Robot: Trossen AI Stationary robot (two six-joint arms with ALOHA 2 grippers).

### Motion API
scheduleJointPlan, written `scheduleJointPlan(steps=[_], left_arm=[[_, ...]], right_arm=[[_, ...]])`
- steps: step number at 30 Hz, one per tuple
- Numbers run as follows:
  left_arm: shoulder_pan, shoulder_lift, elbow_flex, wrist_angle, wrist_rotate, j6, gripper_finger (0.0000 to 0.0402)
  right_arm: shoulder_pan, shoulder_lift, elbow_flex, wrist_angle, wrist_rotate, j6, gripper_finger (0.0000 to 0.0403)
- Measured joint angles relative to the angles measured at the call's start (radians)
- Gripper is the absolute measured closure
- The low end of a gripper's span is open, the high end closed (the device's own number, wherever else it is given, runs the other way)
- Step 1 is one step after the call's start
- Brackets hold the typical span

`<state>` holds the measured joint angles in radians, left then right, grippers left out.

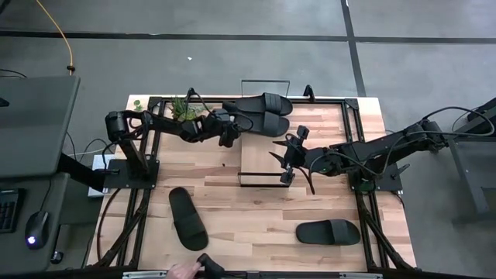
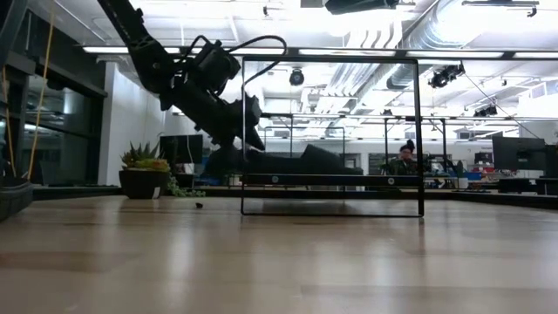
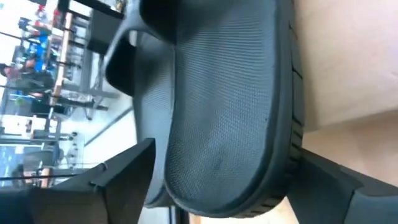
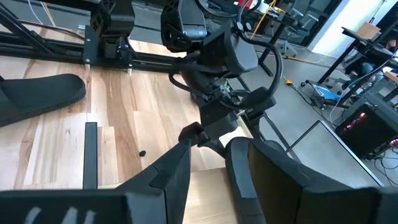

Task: Pick and place slides into the shelf
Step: Put the top right black slide on the shelf

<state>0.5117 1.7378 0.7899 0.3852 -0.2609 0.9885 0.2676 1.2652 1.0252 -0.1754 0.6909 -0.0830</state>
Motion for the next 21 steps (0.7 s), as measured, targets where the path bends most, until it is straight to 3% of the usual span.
scheduleJointPlan(steps=[6, 14, 21], left_arm=[[-0.001, 0.000, 0.000, -0.103, -0.014, -0.024, 0.0083], [-0.001, 0.000, 0.000, -0.090, -0.050, -0.025, 0.0093], [-0.005, -0.001, 0.000, -0.122, -0.153, -0.055, 0.0098]], right_arm=[[0.000, 0.000, 0.000, 0.000, -0.007, 0.000, 0.0251], [0.000, 0.000, 0.000, -0.001, -0.007, 0.029, 0.0251], [0.000, 0.000, 0.000, -0.023, -0.007, 0.031, 0.0251]])
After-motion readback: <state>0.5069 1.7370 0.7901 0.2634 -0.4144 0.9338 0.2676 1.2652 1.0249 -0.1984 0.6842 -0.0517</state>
